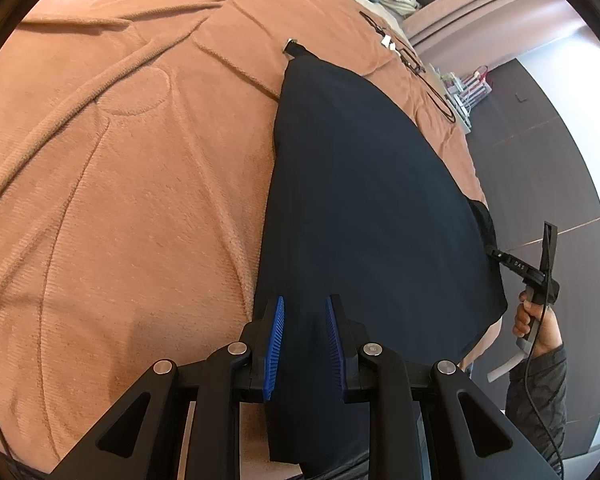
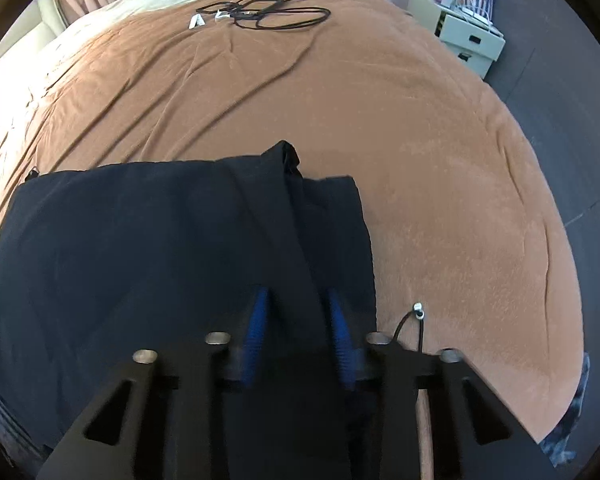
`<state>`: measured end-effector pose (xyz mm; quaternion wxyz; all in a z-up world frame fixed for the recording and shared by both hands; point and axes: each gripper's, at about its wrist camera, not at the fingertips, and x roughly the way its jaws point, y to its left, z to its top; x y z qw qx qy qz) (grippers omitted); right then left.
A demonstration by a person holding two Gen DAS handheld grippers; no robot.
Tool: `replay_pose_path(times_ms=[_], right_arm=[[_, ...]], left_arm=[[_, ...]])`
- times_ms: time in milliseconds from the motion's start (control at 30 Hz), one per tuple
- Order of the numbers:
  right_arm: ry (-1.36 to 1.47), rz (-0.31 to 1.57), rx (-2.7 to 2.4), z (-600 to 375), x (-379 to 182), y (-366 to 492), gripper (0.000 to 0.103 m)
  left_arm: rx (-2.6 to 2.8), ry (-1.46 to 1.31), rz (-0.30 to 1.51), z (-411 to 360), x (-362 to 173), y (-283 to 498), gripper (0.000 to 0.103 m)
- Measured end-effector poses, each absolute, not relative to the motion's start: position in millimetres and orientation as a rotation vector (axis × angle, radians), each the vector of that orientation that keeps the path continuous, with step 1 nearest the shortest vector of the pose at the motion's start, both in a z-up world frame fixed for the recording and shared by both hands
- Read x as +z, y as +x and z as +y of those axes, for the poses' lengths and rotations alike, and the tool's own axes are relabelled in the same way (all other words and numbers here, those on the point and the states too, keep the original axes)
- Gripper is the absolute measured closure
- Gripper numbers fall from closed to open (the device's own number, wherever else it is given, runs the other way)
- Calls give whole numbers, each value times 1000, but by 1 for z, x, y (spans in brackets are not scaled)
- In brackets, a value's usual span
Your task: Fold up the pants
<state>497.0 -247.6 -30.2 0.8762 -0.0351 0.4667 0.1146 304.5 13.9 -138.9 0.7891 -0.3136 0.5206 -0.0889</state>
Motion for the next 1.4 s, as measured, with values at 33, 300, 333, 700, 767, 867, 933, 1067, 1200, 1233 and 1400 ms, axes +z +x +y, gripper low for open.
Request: replay_pose_path(times_ms=[33,300,333,700,767,867,933,1067,1200,1233,1400], right_arm=[[-73,965,240,-250,-28,496,101],[-24,935,187,-268,-19,488,103],[-18,935,177,-271,-20,487,103],[1,864,118,-265,-13,466,103],[7,848,99,-266,-12,465,103],[15,847,77,-268,-17,465,103],[25,867,72,-269,-27,468,103],[28,904,62,-270,-45,477,103],[42,922,57,-271,-58,482,103],[34,922,57,-270,-59,483,103],[18,923,57,-270,-60,487,103]], left_arm=[[-191,-673,1123,13,-139,305,79],[-186,-674,1125,13,-140,310,79],[-185,-675,1126,13,-141,311,79],[-174,-700,1124,22,-143,318,79],[-182,-711,1132,21,-146,322,79],[-188,-723,1148,18,-153,324,79],[-188,-719,1149,16,-155,325,79],[-193,-739,1153,18,-156,329,79],[-181,-737,1134,23,-152,325,60],[-186,-741,1129,24,-151,323,56],[-229,-785,1150,18,-155,309,52]])
